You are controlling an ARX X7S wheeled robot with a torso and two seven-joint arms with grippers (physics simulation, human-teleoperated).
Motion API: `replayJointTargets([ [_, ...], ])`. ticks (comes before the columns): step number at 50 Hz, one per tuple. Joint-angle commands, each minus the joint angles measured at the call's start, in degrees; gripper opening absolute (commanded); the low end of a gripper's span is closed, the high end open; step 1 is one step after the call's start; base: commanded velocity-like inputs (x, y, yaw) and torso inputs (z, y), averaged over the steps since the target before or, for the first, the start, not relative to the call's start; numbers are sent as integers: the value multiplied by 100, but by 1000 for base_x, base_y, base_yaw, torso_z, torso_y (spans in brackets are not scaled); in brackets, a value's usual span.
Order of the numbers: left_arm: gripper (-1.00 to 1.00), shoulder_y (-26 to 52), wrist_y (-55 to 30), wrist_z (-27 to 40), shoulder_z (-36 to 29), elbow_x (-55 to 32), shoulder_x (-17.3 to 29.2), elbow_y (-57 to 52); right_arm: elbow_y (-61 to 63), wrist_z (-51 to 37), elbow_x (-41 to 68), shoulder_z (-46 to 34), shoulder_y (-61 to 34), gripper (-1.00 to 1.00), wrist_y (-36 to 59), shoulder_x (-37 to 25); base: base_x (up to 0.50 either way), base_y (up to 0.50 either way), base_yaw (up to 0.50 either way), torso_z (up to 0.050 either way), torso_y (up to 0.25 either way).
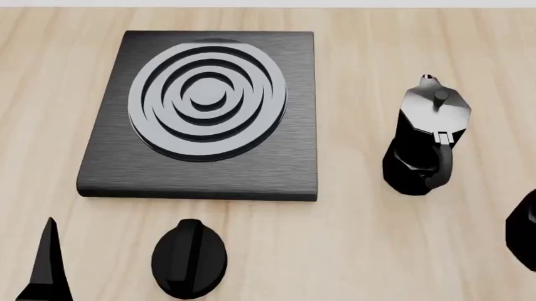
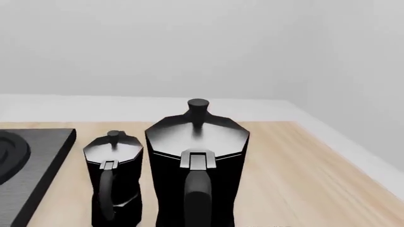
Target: Put the right moka pot on the stove.
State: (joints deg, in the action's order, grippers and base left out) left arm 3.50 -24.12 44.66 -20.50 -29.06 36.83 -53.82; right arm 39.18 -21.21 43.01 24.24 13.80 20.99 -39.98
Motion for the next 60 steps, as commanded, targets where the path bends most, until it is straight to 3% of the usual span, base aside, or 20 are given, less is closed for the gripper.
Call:
replayJointTargets([
  [1,100,13,0,16,-17,-11,15,1,469,167,-365,-92,293,-100,-201,130,0,0,0,0,0],
  [32,100,41,-1,76,-62,-35,51,-21,871,201,-822,-1323,-217,-100,17,78,0,0,0,0,1],
  [53,100,20,96,59,-103,-4,74,29,864,275,-1007,-2290,-1103,-100,297,106,0,0,0,0,1],
  [60,100,31,96,67,-107,-20,86,22,922,177,-801,-2602,-1728,-100,791,89,0,0,0,0,0],
])
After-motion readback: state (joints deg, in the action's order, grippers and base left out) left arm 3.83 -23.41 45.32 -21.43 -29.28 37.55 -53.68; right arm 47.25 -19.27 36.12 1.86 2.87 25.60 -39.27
